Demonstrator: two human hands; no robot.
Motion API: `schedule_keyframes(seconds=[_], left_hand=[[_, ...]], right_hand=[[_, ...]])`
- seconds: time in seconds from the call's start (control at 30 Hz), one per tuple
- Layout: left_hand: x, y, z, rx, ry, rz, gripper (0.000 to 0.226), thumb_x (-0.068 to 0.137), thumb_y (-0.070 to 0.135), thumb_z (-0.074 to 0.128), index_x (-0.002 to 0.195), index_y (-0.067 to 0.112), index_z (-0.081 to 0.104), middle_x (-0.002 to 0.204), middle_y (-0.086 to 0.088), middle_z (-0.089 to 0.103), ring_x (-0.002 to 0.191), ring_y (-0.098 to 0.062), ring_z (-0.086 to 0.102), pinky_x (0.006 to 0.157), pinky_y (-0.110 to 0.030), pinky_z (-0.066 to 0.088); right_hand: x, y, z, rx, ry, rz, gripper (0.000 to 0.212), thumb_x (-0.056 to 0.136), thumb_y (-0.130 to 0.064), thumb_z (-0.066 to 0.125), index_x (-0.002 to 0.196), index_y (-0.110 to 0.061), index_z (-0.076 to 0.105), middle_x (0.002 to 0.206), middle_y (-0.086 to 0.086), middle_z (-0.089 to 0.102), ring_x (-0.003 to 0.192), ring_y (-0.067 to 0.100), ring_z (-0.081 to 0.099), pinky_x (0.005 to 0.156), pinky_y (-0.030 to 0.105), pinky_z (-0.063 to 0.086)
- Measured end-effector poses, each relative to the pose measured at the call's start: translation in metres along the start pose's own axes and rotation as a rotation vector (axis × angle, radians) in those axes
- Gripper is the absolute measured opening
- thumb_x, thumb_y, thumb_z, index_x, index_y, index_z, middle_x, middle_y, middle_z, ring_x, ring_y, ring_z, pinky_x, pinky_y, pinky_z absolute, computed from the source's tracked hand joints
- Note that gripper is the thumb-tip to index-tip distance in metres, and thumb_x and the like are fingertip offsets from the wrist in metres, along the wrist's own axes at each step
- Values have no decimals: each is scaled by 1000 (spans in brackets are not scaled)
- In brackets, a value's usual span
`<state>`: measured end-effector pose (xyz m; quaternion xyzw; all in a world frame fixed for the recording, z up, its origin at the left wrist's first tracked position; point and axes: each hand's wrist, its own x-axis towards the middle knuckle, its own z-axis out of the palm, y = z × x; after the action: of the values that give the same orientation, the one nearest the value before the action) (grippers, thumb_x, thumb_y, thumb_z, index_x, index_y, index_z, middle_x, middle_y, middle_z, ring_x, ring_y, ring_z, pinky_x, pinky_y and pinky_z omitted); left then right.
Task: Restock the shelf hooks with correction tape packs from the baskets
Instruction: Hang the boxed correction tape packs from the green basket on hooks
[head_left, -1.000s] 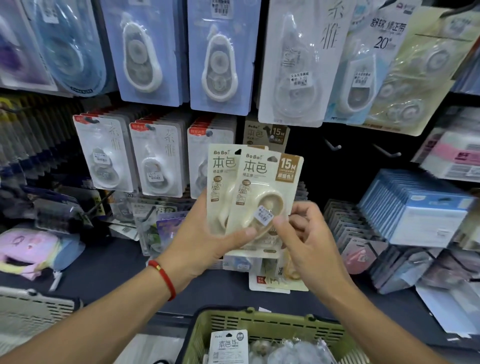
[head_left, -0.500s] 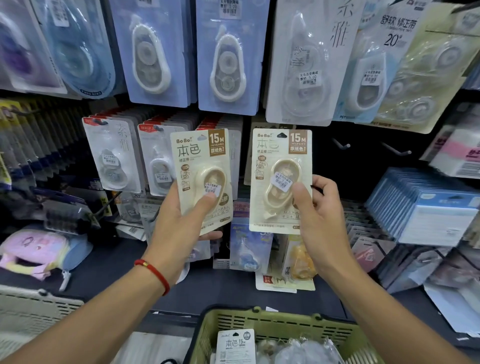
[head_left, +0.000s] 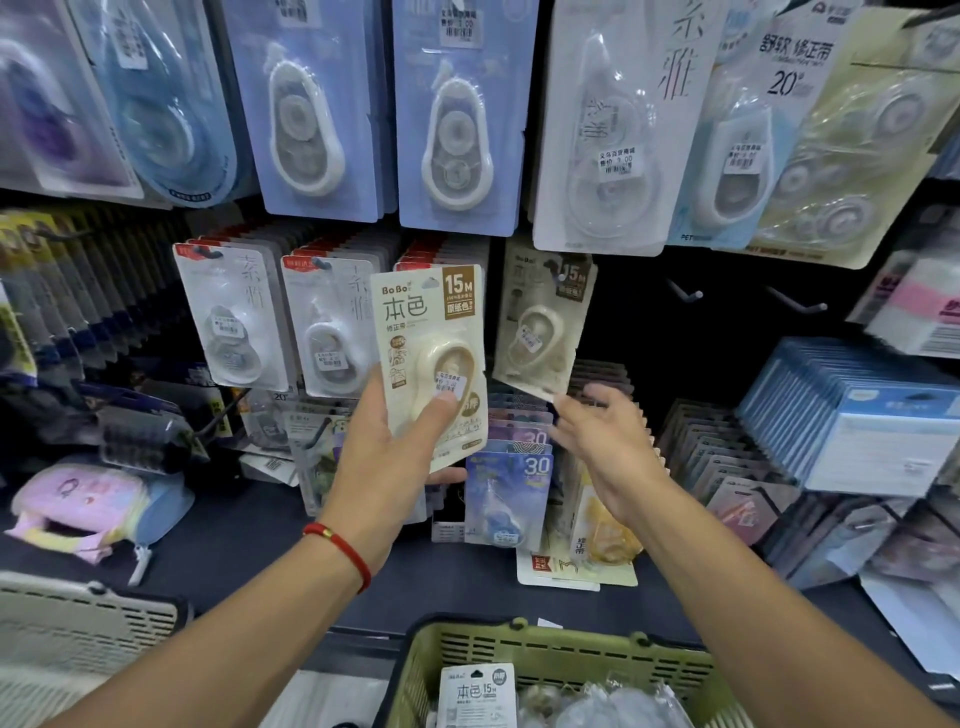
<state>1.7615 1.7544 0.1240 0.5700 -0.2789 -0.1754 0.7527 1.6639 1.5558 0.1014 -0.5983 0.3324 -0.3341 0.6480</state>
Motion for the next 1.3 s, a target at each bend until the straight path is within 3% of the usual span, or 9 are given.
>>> schedule_keyframes(seconds=[0.1,0.23,0.33,0.43,0.53,0.83,1.0,1.2,1.3], left_hand=[[-1,-2,2,-13,-50,-27,36,101,19,68,129,40,60,117,12,77,98,-18,79,61,-42,65],[-1,-4,5,-58,-176,-86,39,97,13,72,120,42,60,122,5,75,98,-27,79,61,-50,65],[-5,-3,9,-37,-313,-100,44,92,27,78,128,43,59,125,4,75,105,-29,78,68,-56,65],[-7,-2,13,-50,-355,-92,39,90,30,83,121,44,64,123,1,76,107,-28,77,70,-54,66],[-7,-4,14,7,-316,-53,45,91,18,80,123,44,63,115,0,79,103,-26,78,72,-53,66],[-7,-2,22,-37,-247,-45,56,91,-7,73,132,29,59,90,-8,78,85,-31,79,70,-34,66],[-7,0,27,-74,-202,-26,57,90,-2,76,137,26,60,96,-12,79,80,-32,79,72,-32,65],[0,-5,24,255,-118,31,50,93,3,75,136,27,63,108,-2,75,94,-20,76,87,-40,65],[9,-5,11,663,-17,261,53,89,2,70,135,28,64,128,7,65,117,-9,62,107,-28,51]], right_hand=[[-6,11,-9,-165,2,8,54,104,-30,67,152,-20,44,143,1,53,113,11,62,106,44,57],[-38,5,-15,-248,-148,-221,19,100,-43,65,116,-35,70,111,-11,75,106,12,72,80,30,64],[-64,-4,-10,-283,-312,-349,29,94,-59,63,112,-39,71,108,-12,76,101,9,72,82,27,61],[-72,-4,-7,-233,-324,-387,11,96,-46,67,104,-40,66,107,-8,76,101,11,73,85,28,61],[-73,-5,-5,-174,-253,-395,4,100,-35,57,103,-38,58,104,3,74,96,26,72,78,43,62],[-79,-13,-4,-83,-124,-380,13,107,-30,53,117,-37,57,108,3,76,84,31,74,60,46,62],[-78,-18,-7,-27,-67,-364,17,110,-23,55,127,-28,57,91,8,77,45,19,57,43,28,48],[-68,-7,-10,-194,-32,-376,37,109,-21,57,142,-33,47,118,-14,74,81,21,77,74,45,64],[-59,9,-22,-758,-18,-405,64,109,-30,51,165,-26,19,160,-5,45,143,21,51,117,43,44]])
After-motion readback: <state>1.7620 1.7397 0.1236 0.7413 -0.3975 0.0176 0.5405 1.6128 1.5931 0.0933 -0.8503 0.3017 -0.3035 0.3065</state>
